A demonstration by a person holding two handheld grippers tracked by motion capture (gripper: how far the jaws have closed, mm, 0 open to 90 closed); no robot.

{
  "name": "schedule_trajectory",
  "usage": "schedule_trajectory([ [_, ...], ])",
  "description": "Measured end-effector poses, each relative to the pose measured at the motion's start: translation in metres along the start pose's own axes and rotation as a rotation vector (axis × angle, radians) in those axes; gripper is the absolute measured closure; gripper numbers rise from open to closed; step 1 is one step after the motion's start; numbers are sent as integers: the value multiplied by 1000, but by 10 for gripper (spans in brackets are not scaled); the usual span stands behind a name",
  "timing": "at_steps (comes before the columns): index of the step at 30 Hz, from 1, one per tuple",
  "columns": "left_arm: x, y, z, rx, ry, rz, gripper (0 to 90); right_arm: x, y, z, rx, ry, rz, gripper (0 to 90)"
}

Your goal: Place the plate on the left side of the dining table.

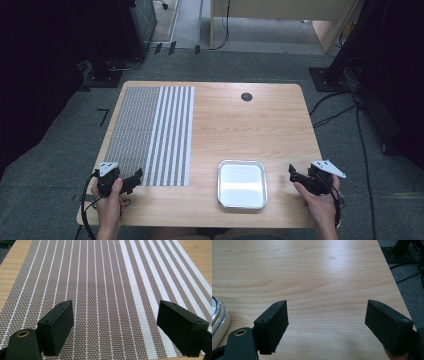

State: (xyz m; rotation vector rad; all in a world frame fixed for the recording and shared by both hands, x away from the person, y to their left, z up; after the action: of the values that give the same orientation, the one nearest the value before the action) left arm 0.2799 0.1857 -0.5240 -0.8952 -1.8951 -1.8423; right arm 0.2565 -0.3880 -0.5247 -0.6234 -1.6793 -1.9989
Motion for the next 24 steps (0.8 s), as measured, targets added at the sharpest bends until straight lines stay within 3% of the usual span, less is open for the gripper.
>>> schedule_trajectory([
  [5,-1,0,-6,-14,-10,6,143,1,-1,8,6,15,0,190],
  [10,-3,1,-17,-20,-23,5,143,1,-1,22,13,69,-15,188],
  [20,-6,3,-36,-49,-30,-3,143,1,-3,39,-4,117,-23,210],
  [24,-6,2,-41,-35,-52,-6,143,1,-3,45,-9,127,-33,244],
])
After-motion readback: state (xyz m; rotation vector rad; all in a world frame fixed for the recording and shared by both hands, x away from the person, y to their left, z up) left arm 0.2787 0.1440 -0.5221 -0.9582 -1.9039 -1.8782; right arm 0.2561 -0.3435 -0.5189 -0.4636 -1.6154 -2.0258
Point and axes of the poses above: each handheld gripper's, and its own axes: x roughly backward along the jaws, y roughly out of its top, z roughly to its left, the point moved 4 cm from there along -x, roughly forward along the jaws, and after that the axes turned 4 degrees about -x, right-handed, at the moved point
